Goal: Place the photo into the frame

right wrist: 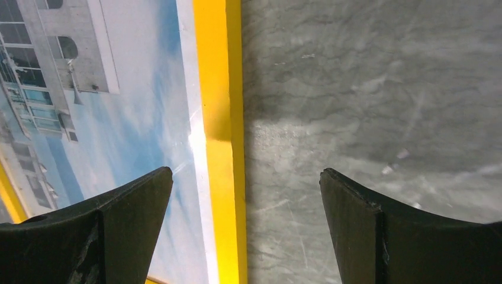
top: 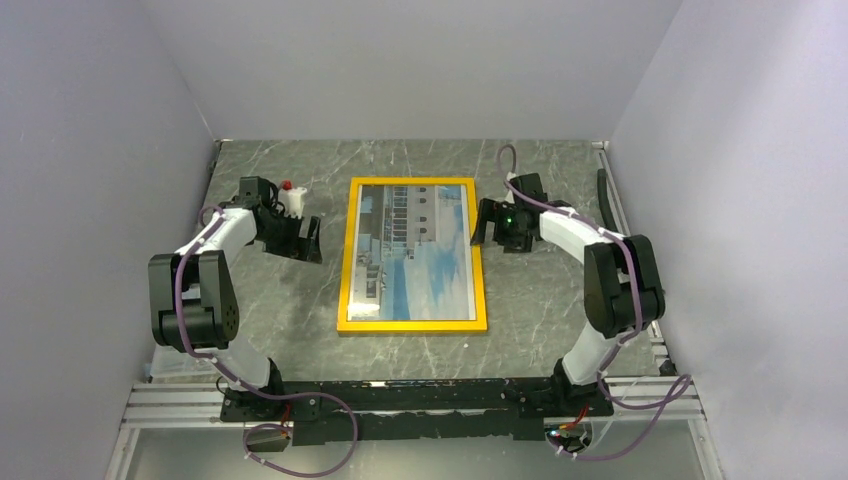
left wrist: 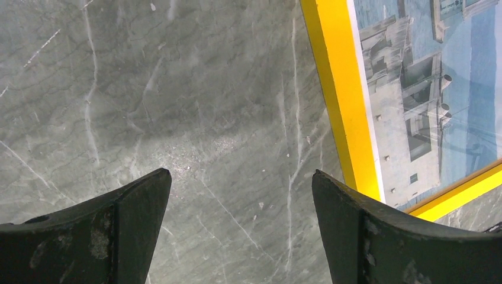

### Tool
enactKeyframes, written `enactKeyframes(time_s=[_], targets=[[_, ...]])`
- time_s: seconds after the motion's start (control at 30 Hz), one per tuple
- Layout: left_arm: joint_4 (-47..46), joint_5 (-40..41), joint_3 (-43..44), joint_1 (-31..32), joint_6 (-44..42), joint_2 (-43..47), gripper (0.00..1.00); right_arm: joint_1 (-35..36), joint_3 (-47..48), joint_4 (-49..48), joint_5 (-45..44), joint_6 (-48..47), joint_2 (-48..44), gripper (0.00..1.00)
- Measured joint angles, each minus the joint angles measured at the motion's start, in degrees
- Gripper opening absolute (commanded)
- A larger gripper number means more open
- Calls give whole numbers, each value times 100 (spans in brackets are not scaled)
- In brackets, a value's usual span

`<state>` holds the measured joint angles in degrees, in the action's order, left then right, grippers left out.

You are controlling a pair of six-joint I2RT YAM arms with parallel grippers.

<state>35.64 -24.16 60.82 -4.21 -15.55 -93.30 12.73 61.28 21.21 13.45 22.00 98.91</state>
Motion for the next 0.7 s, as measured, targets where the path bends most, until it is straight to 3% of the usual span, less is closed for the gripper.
enactKeyframes(time_s=[0.17,0.37,0.5,0.7], targets=[[-83,-26,0,-63,2,4,95,2,-129,35,-459,-173,-791,100],[-463,-199,-31,-555,179,63,95,-101,-1152,-898,-1875,-142,-2715,100],[-1338,-133,-448,-811,564,352,95,-203,-2417,-2068,-2968,-479,-3373,100],[-3139,17,-2002,-809,903,1051,95,-511,-3545,-2918,-3908,-682,-3303,100]])
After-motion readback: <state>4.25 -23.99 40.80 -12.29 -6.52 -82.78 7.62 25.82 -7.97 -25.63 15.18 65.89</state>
